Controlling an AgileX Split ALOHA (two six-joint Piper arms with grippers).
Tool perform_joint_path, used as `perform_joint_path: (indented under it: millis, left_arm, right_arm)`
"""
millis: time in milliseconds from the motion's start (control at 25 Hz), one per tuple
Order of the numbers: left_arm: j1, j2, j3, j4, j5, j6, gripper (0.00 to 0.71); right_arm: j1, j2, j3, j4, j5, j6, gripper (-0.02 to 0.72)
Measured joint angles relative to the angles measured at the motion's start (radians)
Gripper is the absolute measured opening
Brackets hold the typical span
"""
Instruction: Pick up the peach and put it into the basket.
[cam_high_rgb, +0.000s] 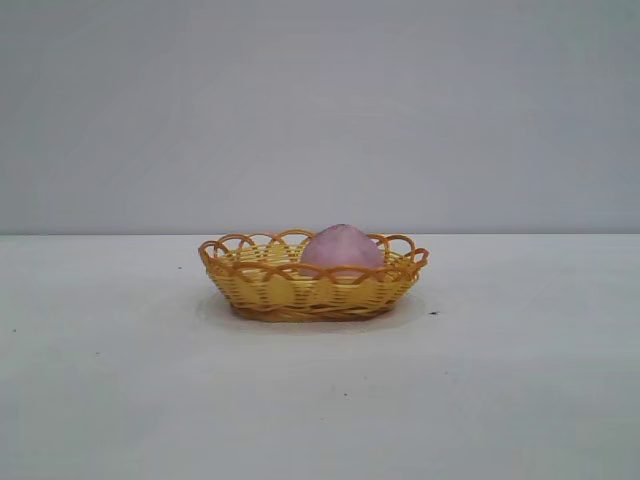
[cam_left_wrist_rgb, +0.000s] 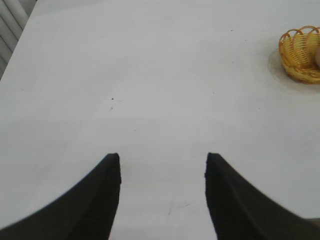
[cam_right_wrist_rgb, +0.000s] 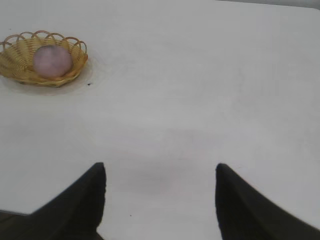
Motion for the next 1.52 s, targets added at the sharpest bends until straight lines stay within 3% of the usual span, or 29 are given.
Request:
perform_joint_path:
  millis: [600, 760, 1080, 1520]
  left_arm:
    - [0.000, 0.000, 0.000, 0.000, 0.000, 0.000, 0.317]
    - [0.000, 0.000, 0.000, 0.000, 0.000, 0.000, 0.317]
    - [0.000, 0.000, 0.000, 0.000, 0.000, 0.000, 0.317]
    - [-0.024, 0.000, 0.000, 0.000, 0.000, 0.000, 0.317]
  right_arm:
    - [-0.048, 0.000, 0.000, -0.025, 0.000, 0.051, 0.405]
    - [-0.086, 0.000, 0.000, -0.070, -0.002, 0.121, 0.405]
    - [0.037, 0.000, 0.000, -0.074, -0.002, 0.129, 0.405]
    - [0.079, 0.000, 0.000, -0.074, -0.002, 0.129, 0.405]
